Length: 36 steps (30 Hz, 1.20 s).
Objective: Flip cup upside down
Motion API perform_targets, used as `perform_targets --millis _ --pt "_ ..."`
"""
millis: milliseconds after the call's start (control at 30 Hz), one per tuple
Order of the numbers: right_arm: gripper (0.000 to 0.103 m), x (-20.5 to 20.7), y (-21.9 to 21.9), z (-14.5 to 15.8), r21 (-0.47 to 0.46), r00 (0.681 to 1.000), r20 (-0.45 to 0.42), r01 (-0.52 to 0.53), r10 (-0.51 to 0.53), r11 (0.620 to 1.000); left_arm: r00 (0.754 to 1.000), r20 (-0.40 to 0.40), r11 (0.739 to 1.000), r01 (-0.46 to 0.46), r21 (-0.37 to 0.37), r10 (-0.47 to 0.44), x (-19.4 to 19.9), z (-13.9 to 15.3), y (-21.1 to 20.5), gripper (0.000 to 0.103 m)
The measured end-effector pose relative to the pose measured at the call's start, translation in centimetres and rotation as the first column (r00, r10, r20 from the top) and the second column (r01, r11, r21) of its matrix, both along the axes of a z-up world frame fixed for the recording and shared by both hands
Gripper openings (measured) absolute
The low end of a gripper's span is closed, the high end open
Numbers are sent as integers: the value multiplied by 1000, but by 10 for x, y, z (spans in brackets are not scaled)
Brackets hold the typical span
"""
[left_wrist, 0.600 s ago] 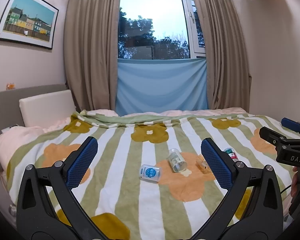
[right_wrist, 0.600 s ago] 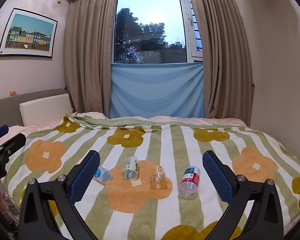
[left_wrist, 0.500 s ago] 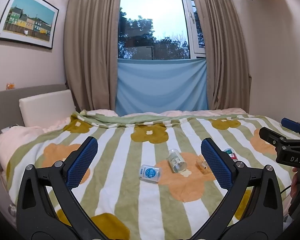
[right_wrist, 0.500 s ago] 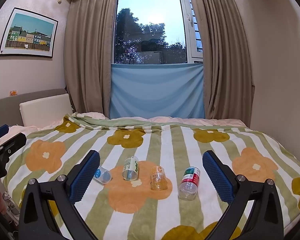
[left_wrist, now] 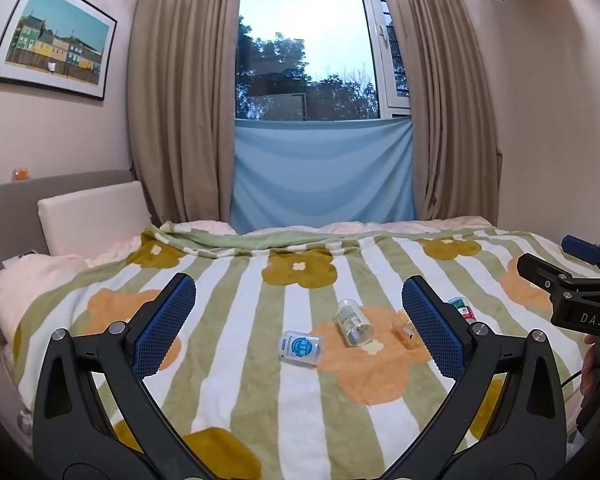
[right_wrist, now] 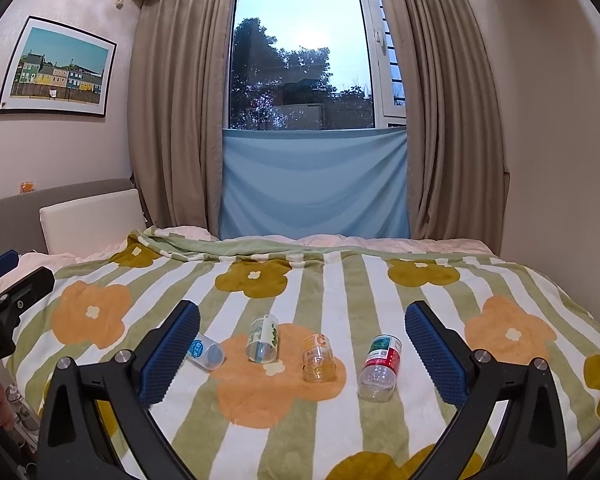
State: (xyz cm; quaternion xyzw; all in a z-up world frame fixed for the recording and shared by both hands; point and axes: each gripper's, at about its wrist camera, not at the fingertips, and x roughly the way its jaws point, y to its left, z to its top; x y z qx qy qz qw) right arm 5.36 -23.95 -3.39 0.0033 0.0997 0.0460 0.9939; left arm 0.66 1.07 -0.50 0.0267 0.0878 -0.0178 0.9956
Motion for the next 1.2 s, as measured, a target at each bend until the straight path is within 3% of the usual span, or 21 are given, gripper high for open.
perform_targets --millis 833,1033,1200 --pt "103 21 -4 3 -5 999 -39 -2 2 1000 1000 -27 1000 -5 10 6 14 -7 1 103" --pt "103 91 -22 6 -2 980 -178 -88 86 996 998 -65 1000 -9 12 10 26 -13 4 103" --pt "103 176 -25 -18 -46 921 -364 -166 139 985 995 -100 999 -30 17 31 40 -22 10 103"
